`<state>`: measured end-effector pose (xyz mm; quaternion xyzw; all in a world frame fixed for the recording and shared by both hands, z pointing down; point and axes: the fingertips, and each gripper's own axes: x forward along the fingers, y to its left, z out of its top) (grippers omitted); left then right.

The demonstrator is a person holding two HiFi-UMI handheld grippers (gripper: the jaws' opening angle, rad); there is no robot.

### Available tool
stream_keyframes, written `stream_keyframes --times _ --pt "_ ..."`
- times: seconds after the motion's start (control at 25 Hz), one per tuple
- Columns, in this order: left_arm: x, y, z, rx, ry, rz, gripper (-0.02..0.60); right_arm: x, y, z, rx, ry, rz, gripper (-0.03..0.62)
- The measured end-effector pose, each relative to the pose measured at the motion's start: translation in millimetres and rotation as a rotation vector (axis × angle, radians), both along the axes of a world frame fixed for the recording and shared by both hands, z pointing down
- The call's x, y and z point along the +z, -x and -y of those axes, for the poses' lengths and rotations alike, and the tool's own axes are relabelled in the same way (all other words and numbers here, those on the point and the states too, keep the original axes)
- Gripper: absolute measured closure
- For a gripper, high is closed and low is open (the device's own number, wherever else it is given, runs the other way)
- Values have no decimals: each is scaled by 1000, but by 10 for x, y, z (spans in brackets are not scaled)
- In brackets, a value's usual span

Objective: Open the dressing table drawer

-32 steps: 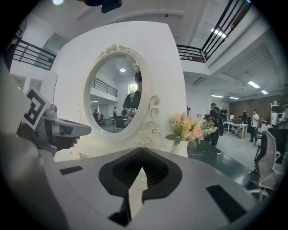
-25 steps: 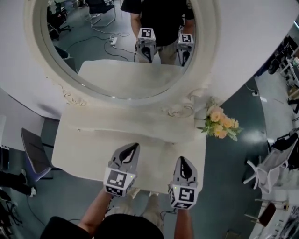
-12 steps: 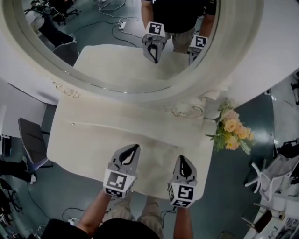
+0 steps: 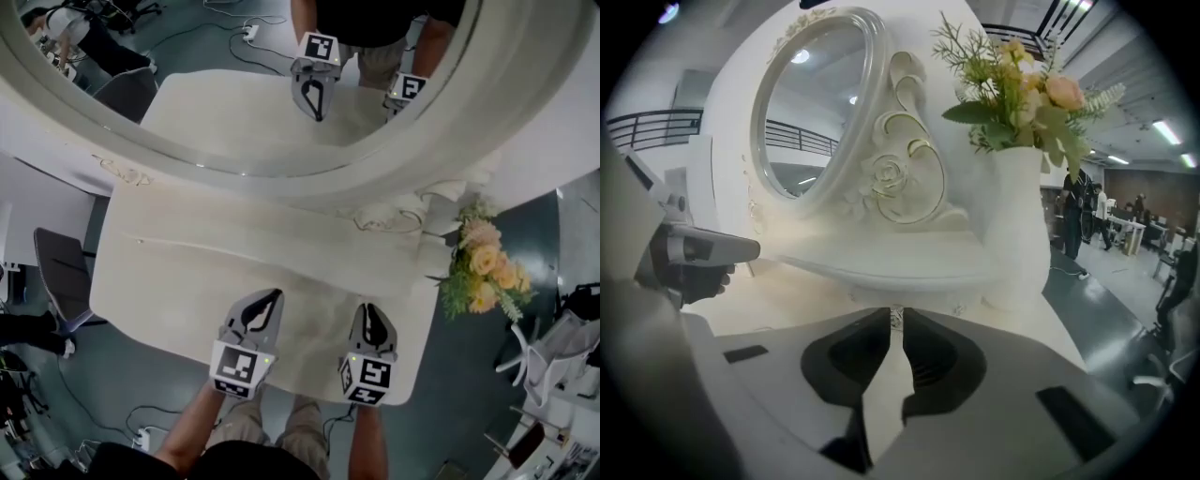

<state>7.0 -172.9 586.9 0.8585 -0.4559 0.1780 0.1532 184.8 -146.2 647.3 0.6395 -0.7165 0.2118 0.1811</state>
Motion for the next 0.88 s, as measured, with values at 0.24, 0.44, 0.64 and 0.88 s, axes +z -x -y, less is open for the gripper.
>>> stream_keyframes --times 0.24,0.44,0.64,0.88 --pt "86 9 -31 -18 41 -9 578 152 42 67 9 26 22 475" --pt "111 -2 -12 -11 24 -6 578 239 85 135 -4 52 43 411" --pt "178 -2 -43 -29 65 -23 577 283 75 179 -4 59 21 426" --pt "208 6 -53 -29 74 -28 577 320 84 215 -3 66 8 469"
